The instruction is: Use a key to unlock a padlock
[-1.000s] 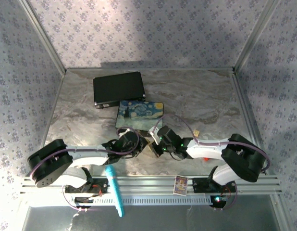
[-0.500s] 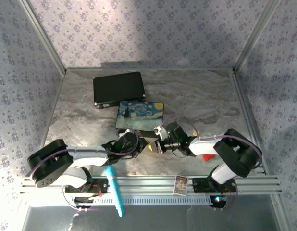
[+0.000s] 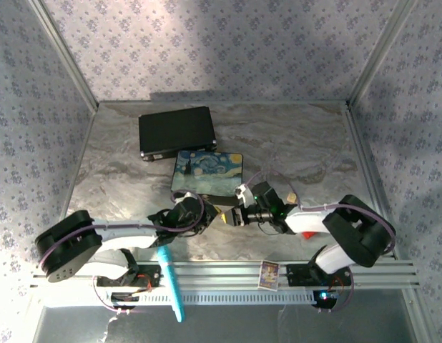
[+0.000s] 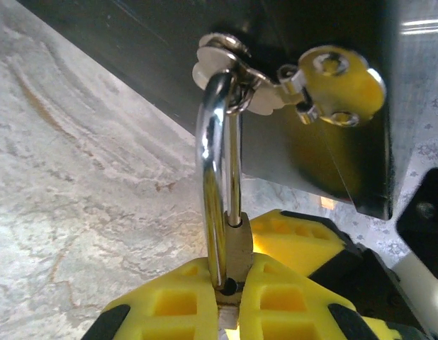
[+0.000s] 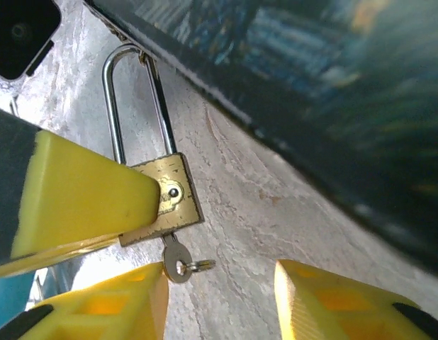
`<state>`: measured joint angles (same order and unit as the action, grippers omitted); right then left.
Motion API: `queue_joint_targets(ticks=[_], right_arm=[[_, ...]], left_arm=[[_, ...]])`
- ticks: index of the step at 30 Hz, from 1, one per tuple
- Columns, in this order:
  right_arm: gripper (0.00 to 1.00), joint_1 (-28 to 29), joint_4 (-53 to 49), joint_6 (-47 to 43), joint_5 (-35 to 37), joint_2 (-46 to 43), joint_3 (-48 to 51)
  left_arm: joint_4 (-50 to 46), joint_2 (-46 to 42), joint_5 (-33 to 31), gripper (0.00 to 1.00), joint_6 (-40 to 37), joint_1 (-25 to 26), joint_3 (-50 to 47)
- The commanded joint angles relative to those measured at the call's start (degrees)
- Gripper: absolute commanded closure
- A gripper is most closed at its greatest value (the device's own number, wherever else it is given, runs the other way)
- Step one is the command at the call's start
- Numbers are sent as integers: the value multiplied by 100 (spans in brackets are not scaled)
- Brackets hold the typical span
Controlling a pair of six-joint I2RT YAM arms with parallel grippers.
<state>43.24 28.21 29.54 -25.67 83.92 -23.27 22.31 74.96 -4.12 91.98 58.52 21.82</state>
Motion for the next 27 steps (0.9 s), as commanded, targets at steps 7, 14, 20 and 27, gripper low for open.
queue_joint_targets(ticks=[7,14,20,27], right_arm=[[20,192,-1078,332,1393,-1058,-79],[12,61,-2828,763,2861,-1322,-973],[18,-16,-3493,715,3244,-428,-1885],[32,-68,-3519,886,3449,235,-2064]], left_arm=[[-408,-123,-126,100,-247,45,-142],[-597,-140,-194,100,-360,50,-130],[-915,-175,-269,100,-540,45,-24],[-1326,-242,-392,100,-720,-7,-82]])
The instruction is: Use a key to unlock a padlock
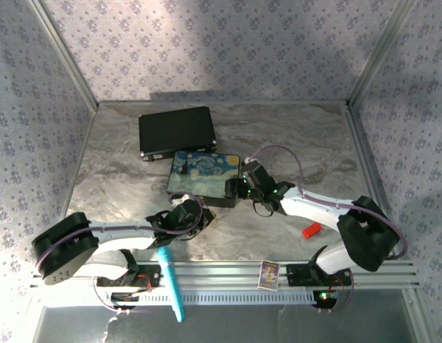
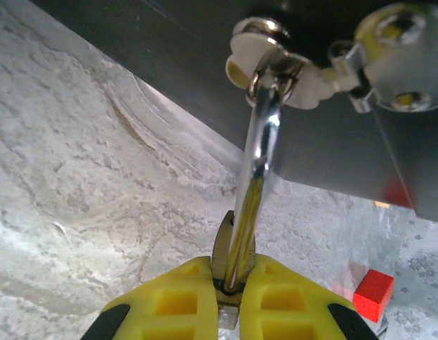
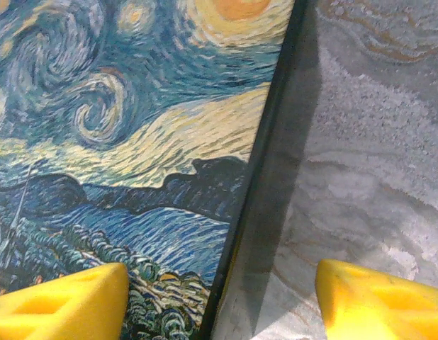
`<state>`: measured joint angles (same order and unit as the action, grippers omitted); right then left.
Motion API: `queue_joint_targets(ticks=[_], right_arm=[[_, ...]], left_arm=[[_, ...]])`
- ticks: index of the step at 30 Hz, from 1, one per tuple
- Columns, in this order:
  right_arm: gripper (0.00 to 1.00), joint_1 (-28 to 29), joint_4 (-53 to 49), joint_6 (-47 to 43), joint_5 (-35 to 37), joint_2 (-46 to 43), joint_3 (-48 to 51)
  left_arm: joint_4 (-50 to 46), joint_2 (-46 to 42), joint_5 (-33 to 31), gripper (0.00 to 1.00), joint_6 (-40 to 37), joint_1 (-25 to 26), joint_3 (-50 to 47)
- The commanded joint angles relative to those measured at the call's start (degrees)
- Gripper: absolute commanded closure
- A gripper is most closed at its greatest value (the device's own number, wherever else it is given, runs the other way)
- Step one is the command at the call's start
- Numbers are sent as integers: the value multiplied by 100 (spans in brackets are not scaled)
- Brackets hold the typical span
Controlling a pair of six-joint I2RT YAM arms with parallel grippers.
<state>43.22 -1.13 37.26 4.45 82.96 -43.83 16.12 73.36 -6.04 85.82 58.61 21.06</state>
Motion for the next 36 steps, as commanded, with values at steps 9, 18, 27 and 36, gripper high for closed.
queue_joint_targets(ticks=[9,18,27,36], right_arm=[[37,-71,-518,80,331,675,29],[38,-66,-507,56,270,747,-55],[37,-63,-487,62,223,748,-29],[36,-55,-425,84,189,741,21]], left_arm=[[-2733,-432,-620,99,-1049,-225,216],[-3316,-429,-717,89,-1950,-574,246],[-3219,-201,-992,83,-2356,-579,575],[-3722,493,-1488,80,-2423,-355,1068]])
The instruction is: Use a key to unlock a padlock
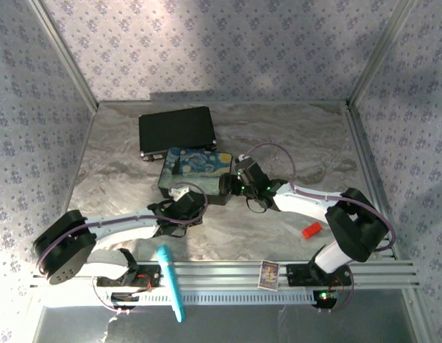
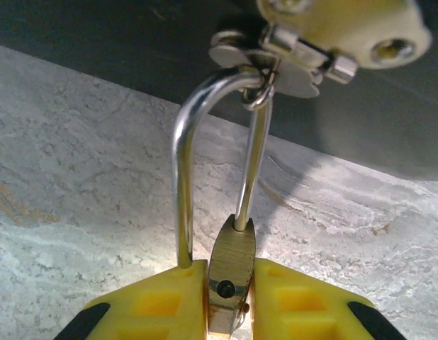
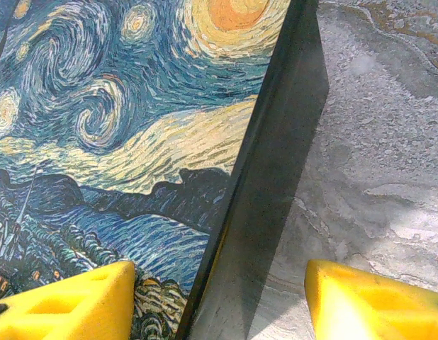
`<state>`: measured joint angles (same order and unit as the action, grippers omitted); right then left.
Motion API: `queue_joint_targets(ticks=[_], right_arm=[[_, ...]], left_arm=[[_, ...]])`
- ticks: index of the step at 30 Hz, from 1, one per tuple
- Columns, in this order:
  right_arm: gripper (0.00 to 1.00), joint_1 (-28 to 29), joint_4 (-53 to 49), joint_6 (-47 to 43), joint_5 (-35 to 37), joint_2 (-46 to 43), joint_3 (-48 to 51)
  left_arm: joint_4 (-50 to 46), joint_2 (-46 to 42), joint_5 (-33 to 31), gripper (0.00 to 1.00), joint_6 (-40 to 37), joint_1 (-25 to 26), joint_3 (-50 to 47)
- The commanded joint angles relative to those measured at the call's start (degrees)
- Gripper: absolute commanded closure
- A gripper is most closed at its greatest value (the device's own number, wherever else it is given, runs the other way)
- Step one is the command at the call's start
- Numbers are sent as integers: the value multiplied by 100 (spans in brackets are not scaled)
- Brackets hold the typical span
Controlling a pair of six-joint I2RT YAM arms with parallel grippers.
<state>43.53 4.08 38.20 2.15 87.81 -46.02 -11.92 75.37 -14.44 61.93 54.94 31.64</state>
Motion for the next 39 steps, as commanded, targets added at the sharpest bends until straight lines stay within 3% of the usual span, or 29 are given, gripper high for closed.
queue_joint_targets(ticks=[1,7,13,20,30,39], right_arm=[[36,-81,-955,-14,421,258,238],[36,-107,-952,-31,419,262,253],[35,-127,-889,-14,378,272,315],[35,-171,-865,-18,382,242,374],[35,-236,-860,-50,382,153,402],[34,-245,-873,-58,379,43,411]], left_arm=[[-946,342,-704,80,-24,45,47],[-1049,478,-1053,74,-99,218,276],[-1545,777,-1588,74,-244,350,717],[-2392,1712,-1991,78,40,804,1361],[-2171,2049,-1920,77,43,1345,1762],[-2242,2223,-1827,69,159,1432,1954]])
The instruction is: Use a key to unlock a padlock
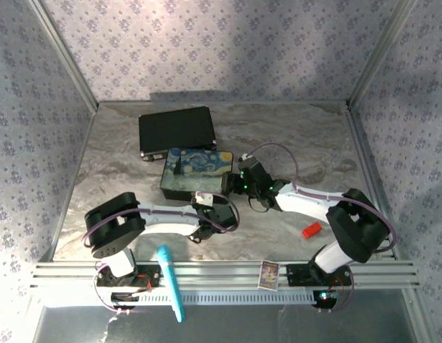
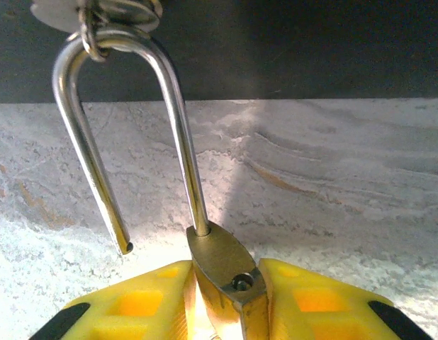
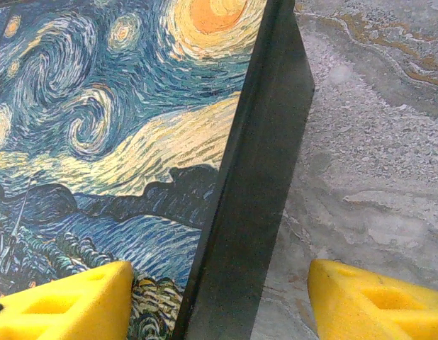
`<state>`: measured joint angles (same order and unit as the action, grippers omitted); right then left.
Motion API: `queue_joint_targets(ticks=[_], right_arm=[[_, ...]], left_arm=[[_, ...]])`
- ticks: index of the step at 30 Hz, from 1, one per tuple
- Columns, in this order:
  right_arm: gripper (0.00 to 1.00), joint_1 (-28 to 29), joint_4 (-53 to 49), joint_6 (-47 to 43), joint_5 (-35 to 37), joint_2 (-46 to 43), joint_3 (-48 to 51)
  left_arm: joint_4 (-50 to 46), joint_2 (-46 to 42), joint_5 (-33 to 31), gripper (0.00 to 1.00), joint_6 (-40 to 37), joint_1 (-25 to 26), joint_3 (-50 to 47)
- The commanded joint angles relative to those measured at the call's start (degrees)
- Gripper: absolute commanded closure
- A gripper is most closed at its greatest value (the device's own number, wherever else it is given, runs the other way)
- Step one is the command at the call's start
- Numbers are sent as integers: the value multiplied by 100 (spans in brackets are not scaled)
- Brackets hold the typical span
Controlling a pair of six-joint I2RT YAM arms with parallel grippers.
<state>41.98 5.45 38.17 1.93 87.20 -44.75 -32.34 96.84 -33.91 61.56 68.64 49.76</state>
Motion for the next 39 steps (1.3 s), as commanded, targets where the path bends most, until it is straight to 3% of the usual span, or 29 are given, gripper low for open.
queue_joint_targets(ticks=[1,3,9,11,15,17,18,21,24,31,36,39], right_arm=[[34,-89,-1018,-64,404,99,274],[33,-91,-1037,-83,405,80,258],[29,-107,-1130,-262,323,-120,107],[27,-106,-1145,-485,253,-233,18],[17,-106,-1270,-923,-85,-429,-322],[12,-103,-1470,-1039,-112,-456,-570],[1,-97,-1575,-1081,-127,-482,-687],[1,-48,-1942,-1036,-3,-578,-934],[1,230,-2226,-831,602,-841,-975],[1,1053,-2615,-270,973,-1219,-943],[3,2056,-2493,449,1625,-749,-1009],[7,2389,-2282,781,1729,-228,-1103]], left_arm=[[-273,72,112,67,198,62,177],[-352,40,115,58,164,62,234],[-67,-515,165,45,10,70,71],[-40,-828,168,35,-60,70,37],[262,-1753,319,1,-286,23,-224],[354,-2270,449,0,-320,-99,-384],[375,-2553,533,0,-312,-186,-479],[404,-3412,756,0,-306,-483,-793],[389,-4231,985,0,-347,-858,-1131],[650,-5650,2263,0,-526,-1993,-1950],[510,-6078,2919,0,-571,-2738,-2233],[355,-6044,3057,0,-655,-2926,-2227]])
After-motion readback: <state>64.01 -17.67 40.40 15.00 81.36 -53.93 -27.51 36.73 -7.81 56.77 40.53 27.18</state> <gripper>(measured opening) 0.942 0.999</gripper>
